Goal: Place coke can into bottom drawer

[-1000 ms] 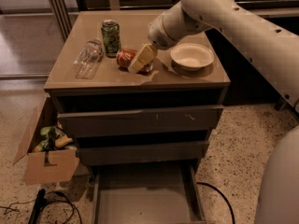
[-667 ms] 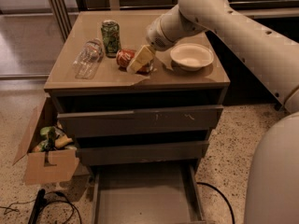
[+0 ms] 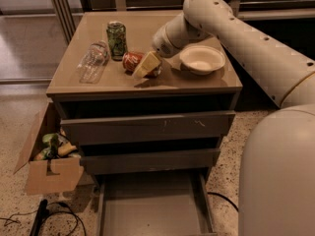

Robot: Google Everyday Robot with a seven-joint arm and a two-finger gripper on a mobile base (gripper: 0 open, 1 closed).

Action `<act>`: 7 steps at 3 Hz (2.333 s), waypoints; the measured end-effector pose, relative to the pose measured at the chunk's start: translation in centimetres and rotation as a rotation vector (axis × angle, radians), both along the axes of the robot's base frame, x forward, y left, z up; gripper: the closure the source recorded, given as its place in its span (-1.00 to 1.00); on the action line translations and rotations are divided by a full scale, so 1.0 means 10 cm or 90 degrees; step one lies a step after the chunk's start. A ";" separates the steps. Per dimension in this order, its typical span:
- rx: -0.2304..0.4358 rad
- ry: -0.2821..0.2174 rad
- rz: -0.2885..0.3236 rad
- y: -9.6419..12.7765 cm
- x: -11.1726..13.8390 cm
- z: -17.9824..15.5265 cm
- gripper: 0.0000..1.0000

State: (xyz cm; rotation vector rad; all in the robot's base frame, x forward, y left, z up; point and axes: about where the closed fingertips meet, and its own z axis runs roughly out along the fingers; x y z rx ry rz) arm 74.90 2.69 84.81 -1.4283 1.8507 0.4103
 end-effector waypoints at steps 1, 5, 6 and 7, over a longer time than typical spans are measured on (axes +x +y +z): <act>0.005 0.021 0.001 -0.01 0.04 -0.14 -1.00; 0.006 0.025 0.001 -0.01 0.05 -0.17 0.64; 0.006 0.025 0.001 -0.01 0.05 -0.17 1.00; 0.005 0.025 0.002 0.00 0.05 -0.17 1.00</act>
Offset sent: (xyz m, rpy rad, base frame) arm 0.0047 -0.0008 -0.0149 0.0087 0.0348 0.0010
